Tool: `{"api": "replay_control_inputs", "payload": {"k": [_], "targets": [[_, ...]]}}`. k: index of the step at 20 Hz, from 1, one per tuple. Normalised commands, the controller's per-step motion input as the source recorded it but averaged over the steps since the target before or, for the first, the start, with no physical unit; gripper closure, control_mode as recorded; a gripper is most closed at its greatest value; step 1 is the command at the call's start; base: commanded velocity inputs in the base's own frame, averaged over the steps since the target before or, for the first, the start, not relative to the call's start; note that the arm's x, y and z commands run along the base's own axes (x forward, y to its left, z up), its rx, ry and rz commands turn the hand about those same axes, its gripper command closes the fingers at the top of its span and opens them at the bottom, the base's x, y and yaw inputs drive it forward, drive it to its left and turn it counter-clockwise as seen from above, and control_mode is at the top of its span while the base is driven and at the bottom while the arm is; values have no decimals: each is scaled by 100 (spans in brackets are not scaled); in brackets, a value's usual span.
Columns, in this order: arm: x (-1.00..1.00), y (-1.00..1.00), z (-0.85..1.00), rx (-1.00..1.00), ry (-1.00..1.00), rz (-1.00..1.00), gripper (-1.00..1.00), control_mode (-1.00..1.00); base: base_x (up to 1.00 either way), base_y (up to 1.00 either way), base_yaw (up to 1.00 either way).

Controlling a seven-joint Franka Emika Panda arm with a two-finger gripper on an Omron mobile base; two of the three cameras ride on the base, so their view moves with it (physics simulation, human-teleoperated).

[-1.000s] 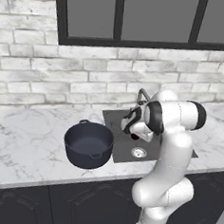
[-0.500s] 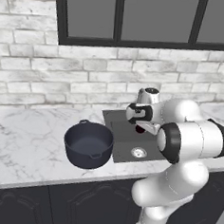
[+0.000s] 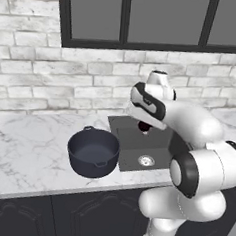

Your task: Dump the eggplant from the pot into the sink. Then turn on the water and wash the eggplant. Then turn off the water and put the eggplant back in the pot.

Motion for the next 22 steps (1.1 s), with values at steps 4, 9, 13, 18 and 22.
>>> {"api": "replay_control_inputs", "payload": {"k": [4, 9, 13, 18, 22], "targets": [[-59, 75, 85, 0, 15, 19, 100, -100, 0, 0, 0], [-62, 90, 29, 0, 15, 20, 100, -100, 0, 0, 0], [-24, 74, -1, 0, 16, 19, 100, -100, 0, 0, 0], [3, 47, -19, 0, 10, 14, 100, -100, 0, 0, 0], [14, 29, -39, 0, 0, 11, 100, -100, 0, 0, 0]]}}
